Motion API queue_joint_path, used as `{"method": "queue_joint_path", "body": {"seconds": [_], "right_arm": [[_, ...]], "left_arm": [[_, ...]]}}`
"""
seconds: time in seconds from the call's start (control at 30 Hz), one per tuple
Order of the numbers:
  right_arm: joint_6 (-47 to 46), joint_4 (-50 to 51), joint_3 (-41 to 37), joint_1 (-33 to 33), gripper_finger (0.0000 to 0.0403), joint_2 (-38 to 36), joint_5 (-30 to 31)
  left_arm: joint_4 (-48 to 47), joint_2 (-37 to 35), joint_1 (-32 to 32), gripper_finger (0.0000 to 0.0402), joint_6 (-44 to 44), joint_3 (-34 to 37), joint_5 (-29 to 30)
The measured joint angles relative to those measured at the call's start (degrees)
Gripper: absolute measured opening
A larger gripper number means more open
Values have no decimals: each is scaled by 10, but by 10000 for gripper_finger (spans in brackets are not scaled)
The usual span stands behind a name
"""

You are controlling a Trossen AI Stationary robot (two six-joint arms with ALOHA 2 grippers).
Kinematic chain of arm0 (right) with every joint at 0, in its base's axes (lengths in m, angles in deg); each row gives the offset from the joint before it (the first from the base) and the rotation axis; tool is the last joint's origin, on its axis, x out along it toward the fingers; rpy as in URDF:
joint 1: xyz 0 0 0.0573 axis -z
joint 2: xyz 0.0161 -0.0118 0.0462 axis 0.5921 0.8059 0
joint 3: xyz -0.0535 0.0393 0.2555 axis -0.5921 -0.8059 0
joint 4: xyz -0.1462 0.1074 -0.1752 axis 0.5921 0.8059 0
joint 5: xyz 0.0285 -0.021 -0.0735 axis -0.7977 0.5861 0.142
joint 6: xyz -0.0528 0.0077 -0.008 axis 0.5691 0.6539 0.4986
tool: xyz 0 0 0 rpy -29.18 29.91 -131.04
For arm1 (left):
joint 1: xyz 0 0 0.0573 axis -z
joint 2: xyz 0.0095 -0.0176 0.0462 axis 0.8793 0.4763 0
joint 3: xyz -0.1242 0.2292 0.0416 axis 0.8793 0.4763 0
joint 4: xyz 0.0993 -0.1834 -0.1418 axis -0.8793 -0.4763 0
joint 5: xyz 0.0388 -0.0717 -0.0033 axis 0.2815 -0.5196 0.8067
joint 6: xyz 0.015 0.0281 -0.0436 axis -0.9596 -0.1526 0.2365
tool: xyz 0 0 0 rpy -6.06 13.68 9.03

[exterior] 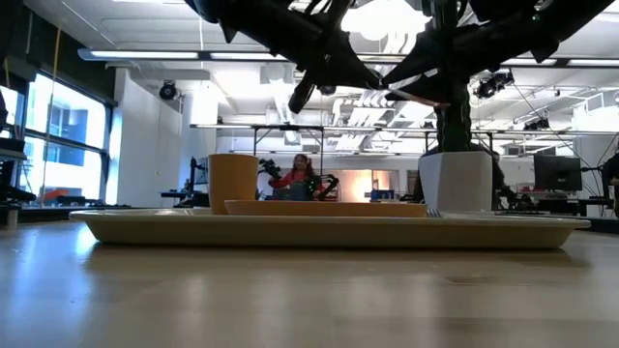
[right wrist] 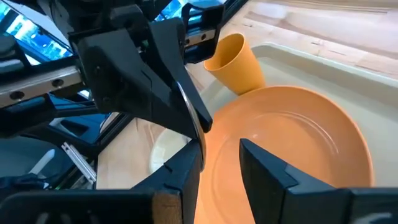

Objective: Pick and place plate/cup/fork/spoon on tray
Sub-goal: Put the orange spoon on the off white tray on the left side of the orange plate

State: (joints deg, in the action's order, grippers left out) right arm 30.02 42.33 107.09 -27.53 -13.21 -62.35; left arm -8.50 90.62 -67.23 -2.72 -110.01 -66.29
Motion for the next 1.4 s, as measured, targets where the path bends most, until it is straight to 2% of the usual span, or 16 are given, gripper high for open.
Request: {"method": "queue_joint_path", "body": {"seconds": [0.27, 0.5, 0.7, 0.97, 1.03, 1.13, 1.23, 1.4], "right_arm": [[2, 3, 0, 6, 77, 0, -15], [-5, 9, 0, 4, 10, 0, -24], [-46, 22, 1, 5, 3, -1, -18], [-94, 60, 1, 6, 1, -1, 22], [-117, 95, 1, 5, 1, -1, 36], [-159, 179, -3, 3, 0, 2, 92], [-198, 218, -4, -11, 0, -1, 116], [-283, 210, -57, -47, 0, -28, 145]], "left_arm": [[33, 9, -2, 1, -15, 0, -9], [48, 19, -8, 1, -14, 0, -31], [53, 19, -14, 7, -5, 0, -43], [48, 19, -22, 38, 11, 0, -44], [41, 19, -23, 46, 16, 0, -43], [24, 15, -27, 62, 18, -2, -52], [-6, 15, -31, 83, 22, -1, -52], [-34, 12, -33, 122, 21, -1, -54]]}}
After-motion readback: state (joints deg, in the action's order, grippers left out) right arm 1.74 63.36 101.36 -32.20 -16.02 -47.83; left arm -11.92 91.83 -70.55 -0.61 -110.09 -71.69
